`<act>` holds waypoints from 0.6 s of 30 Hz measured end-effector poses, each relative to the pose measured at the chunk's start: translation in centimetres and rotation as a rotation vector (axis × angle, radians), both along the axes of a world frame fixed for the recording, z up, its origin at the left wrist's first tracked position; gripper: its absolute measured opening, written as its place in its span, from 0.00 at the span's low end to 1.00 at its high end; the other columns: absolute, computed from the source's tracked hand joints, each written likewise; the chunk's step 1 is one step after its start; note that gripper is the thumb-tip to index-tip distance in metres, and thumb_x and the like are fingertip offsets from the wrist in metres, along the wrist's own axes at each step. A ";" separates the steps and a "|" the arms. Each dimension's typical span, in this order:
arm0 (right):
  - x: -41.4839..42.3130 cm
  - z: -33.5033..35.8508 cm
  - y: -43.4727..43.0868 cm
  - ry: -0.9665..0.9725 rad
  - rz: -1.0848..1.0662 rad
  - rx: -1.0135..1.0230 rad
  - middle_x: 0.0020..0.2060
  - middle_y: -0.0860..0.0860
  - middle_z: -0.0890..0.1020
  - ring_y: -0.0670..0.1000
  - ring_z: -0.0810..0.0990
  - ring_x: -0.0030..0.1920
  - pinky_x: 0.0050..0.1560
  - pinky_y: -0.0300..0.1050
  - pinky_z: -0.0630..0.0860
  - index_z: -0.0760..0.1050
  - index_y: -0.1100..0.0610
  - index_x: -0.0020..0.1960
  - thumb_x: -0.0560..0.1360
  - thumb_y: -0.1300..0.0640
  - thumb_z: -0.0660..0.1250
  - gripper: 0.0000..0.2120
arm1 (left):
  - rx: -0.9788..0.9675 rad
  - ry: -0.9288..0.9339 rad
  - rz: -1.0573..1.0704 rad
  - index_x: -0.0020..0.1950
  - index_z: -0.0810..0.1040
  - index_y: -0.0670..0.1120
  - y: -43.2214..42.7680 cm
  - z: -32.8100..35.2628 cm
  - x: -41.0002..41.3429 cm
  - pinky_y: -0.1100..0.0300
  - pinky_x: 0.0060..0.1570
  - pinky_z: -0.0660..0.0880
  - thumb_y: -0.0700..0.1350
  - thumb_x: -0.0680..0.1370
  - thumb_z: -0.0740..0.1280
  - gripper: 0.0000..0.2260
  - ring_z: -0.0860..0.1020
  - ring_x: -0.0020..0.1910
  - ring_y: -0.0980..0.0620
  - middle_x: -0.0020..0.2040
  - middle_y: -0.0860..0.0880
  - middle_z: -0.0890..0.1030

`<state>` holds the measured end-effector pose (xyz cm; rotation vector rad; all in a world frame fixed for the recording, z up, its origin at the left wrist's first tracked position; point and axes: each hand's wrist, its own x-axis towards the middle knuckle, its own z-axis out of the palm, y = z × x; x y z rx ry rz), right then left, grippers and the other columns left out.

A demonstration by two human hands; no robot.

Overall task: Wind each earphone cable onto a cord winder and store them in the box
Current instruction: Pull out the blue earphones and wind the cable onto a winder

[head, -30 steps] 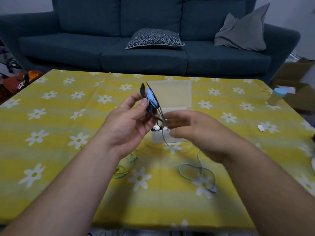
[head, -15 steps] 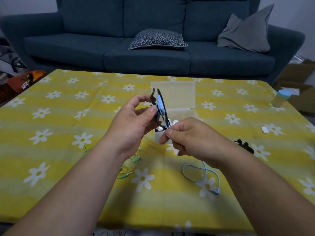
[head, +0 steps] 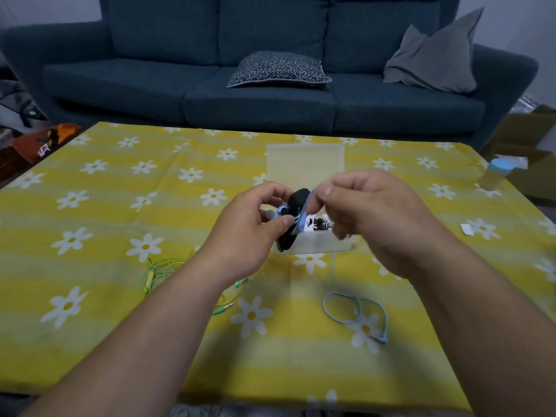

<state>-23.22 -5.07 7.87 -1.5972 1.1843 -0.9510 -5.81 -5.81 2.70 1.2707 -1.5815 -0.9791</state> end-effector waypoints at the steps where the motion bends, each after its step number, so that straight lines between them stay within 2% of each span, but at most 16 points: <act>1: -0.2 0.1 -0.2 -0.045 -0.043 -0.005 0.23 0.46 0.67 0.47 0.63 0.27 0.30 0.42 0.62 0.81 0.58 0.35 0.80 0.60 0.63 0.16 | 0.020 0.008 -0.019 0.52 0.80 0.52 0.0 0.0 -0.1 0.56 0.43 0.79 0.35 0.77 0.69 0.11 0.78 0.40 0.49 0.53 0.51 0.81; 3: -0.6 0.3 -0.4 -0.112 -0.108 -0.008 0.23 0.46 0.64 0.48 0.59 0.27 0.32 0.46 0.57 0.79 0.59 0.34 0.80 0.60 0.63 0.17 | 0.067 0.071 -0.059 0.53 0.80 0.51 0.2 0.1 -0.3 0.49 0.49 0.81 0.35 0.78 0.68 0.11 0.81 0.41 0.47 0.54 0.50 0.81; 7: -0.9 0.5 -0.1 -0.131 -0.077 -0.035 0.23 0.46 0.63 0.48 0.58 0.27 0.33 0.48 0.53 0.78 0.58 0.31 0.80 0.60 0.62 0.19 | 0.123 0.141 -0.083 0.54 0.80 0.46 0.4 0.5 -0.7 0.63 0.39 0.77 0.34 0.79 0.67 0.10 0.81 0.39 0.52 0.53 0.46 0.82; 10: -0.7 0.3 -0.1 -0.114 -0.029 -0.038 0.23 0.46 0.63 0.48 0.58 0.27 0.30 0.42 0.56 0.77 0.60 0.33 0.81 0.61 0.61 0.18 | 0.162 0.161 -0.117 0.54 0.79 0.44 0.6 0.5 -0.9 0.66 0.37 0.76 0.33 0.79 0.66 0.09 0.81 0.37 0.54 0.51 0.45 0.82; 15: -1.8 -1.3 -1.7 -0.011 -0.250 -0.109 0.22 0.42 0.66 0.44 0.63 0.26 0.34 0.45 0.61 0.77 0.57 0.32 0.80 0.55 0.63 0.18 | 0.218 0.260 -0.238 0.54 0.79 0.43 1.3 0.8 -1.4 0.58 0.42 0.80 0.33 0.79 0.65 0.08 0.80 0.40 0.51 0.51 0.49 0.81; 18: -2.1 -2.1 -2.3 0.069 -0.291 -0.149 0.25 0.45 0.65 0.46 0.63 0.27 0.35 0.45 0.60 0.77 0.57 0.34 0.79 0.52 0.64 0.17 | 0.253 0.314 -0.295 0.56 0.79 0.43 1.5 0.9 -1.6 0.54 0.47 0.81 0.34 0.80 0.65 0.08 0.80 0.42 0.51 0.49 0.51 0.80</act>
